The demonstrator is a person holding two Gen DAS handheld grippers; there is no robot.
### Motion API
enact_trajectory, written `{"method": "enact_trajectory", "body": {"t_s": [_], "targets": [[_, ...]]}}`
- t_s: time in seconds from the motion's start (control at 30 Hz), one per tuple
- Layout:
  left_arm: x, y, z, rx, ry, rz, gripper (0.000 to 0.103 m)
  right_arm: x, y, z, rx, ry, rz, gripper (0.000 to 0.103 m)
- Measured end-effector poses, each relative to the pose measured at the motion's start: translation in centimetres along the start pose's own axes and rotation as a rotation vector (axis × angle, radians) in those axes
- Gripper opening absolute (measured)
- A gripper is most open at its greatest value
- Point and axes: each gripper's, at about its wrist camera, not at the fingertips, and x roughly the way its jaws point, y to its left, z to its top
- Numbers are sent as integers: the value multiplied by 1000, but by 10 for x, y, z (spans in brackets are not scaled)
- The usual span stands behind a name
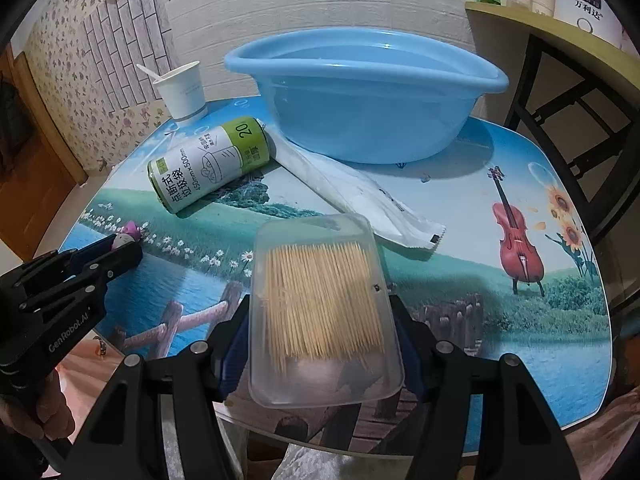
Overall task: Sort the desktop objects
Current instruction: 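Close the left gripper on the pink Hello Kitty figurine, then lift and carry the figurine and toothpick box toward the blue basin with both grippers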
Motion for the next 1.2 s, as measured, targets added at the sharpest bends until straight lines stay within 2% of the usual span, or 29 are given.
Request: {"method": "enact_trajectory", "body": {"t_s": [0.3,0.43,0.57,0.6,0.67,0.97,1.2], "targets": [[0,-1,0,10,-8,-2,22,-3,0,4,-2,4,6,65],[-1,-1,0,10,-6,-1,22,-3,-2,5,10,6,1,73],[0,0,0,9,-7,0,22,-6,0,4,-10,-8,4,73],[0,0,0,9,-7,0,22,-7,1,3,-14,-12,5,72],[0,0,-1,7,-7,-1,22,-8,1,3,-20,-18,-3,63],[-4,4,0,-8,10,-13,22,-21,-4,-7,-3,-26,11,63],[-25,1,9,-7,-35,-38,22,-36,-3,1,0,-66,23,63]]}}
